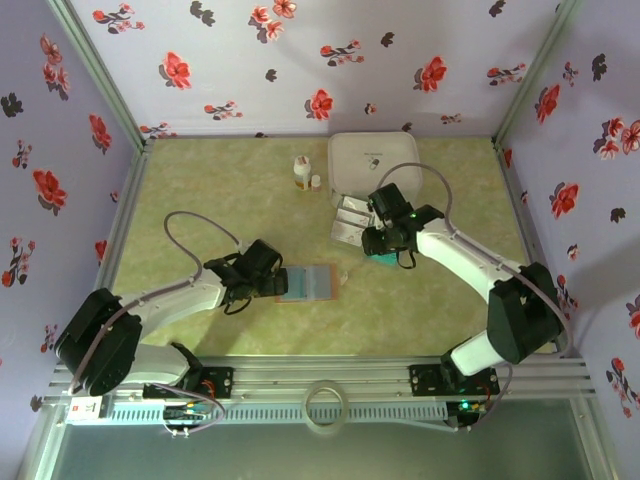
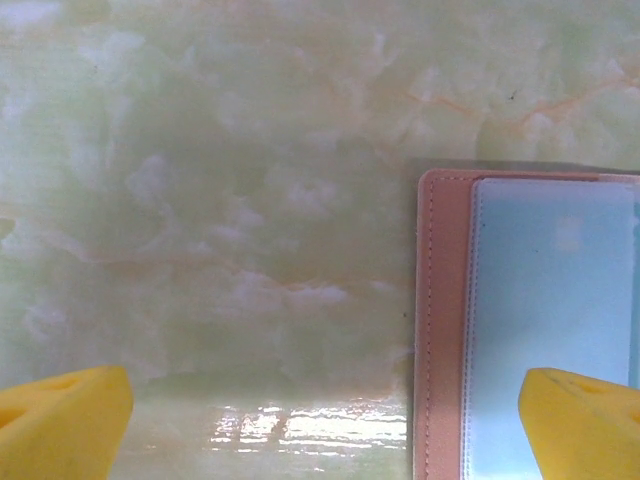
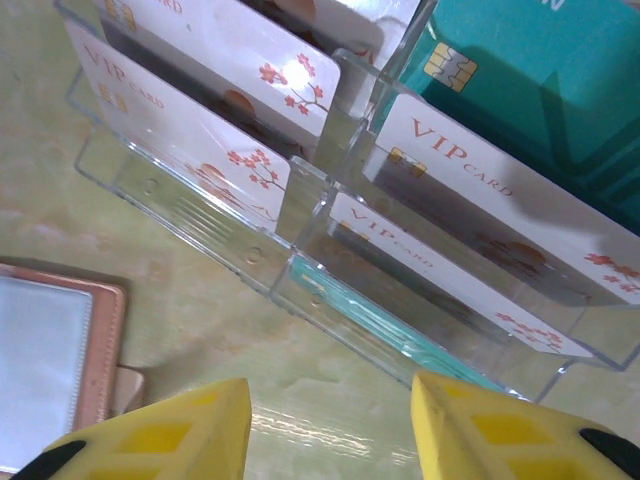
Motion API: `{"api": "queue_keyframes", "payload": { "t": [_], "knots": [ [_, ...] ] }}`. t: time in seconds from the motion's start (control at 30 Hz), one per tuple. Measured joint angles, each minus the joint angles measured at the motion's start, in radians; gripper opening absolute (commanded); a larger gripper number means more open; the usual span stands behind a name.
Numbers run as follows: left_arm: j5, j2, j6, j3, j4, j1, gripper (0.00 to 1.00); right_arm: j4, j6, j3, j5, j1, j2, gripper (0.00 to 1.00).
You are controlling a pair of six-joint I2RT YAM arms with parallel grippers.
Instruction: Put the credit cards into the card holder
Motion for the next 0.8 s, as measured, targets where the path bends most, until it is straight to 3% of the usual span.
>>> {"api": "queue_keyframes", "payload": {
  "t": [0.33, 0.8],
  "knots": [
    [0.007, 0.001, 0.000, 0.000, 0.000, 0.000, 1.00, -0.037, -0.113, 0.035, 0.085, 0.000, 0.104, 0.43],
    [0.007, 0.001, -0.003, 0.000, 0.001, 0.000, 1.00, -0.035, -0.151, 0.048, 0.103, 0.000, 0.155, 0.41]
  ]
}}
